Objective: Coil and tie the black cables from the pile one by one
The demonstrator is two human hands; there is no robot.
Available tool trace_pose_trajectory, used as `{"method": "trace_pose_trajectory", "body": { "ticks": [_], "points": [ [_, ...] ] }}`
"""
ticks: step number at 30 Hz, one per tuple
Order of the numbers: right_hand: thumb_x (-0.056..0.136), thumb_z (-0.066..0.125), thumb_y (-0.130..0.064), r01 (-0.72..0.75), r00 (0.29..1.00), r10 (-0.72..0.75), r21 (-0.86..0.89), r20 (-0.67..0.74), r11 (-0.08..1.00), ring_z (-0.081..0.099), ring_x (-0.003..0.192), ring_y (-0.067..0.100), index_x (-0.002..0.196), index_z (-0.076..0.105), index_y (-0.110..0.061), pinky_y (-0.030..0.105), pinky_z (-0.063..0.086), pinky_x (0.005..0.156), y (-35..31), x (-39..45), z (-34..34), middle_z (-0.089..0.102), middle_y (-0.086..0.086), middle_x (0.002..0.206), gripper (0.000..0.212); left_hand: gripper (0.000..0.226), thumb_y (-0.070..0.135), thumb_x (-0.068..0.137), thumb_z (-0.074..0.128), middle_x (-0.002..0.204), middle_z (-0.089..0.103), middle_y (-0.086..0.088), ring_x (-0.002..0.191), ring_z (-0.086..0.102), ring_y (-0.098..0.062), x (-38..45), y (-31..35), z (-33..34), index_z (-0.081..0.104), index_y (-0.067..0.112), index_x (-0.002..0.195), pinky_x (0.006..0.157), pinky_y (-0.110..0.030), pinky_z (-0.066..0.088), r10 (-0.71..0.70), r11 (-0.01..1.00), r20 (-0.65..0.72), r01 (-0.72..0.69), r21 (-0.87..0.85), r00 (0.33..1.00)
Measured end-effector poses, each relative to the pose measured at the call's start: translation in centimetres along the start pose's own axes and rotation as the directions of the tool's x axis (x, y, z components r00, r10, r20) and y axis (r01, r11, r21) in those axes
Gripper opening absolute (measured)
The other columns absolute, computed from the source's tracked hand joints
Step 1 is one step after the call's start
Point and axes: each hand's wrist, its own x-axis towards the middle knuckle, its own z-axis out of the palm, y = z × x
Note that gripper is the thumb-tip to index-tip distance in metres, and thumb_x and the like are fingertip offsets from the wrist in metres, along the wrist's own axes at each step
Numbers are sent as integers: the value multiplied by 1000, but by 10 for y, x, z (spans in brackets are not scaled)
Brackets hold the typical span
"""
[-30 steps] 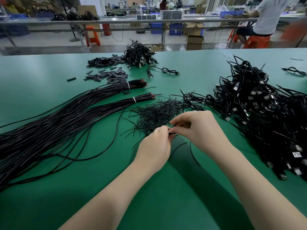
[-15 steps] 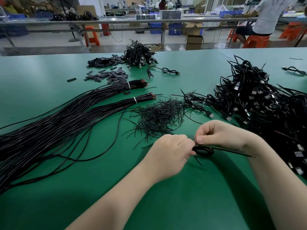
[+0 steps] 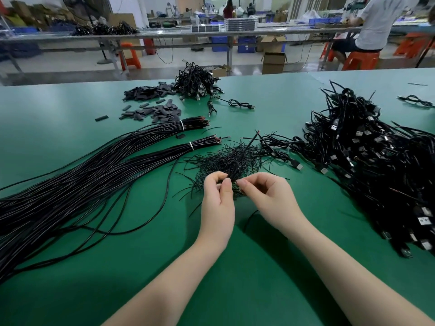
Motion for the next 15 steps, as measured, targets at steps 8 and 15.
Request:
{"method": "trace_pose_trajectory", "body": {
  "ticks": [8,15],
  "points": [
    [74,81,-32,-108,992,102,93,73,990,61,62,3,78,74,-19,17,50,61,-5,-5,2,72,-5,71,15,10,29,103,42,92,53,4,84,49,-11,5,-4,-2,50,29,99,77,-28,41,-59,996,23,60,-64,998],
    [62,79,-28,-478,877,375,452,302,753,63,60,6,73,79,-21,15,50,56,-8,-2,-5,71,-1,69,12,11,28,104,41,67,45,14,59,42,0,5,-5,-3,51,24,99,63,-21,41,-34,991,143,52,-127,989]
  ]
}}
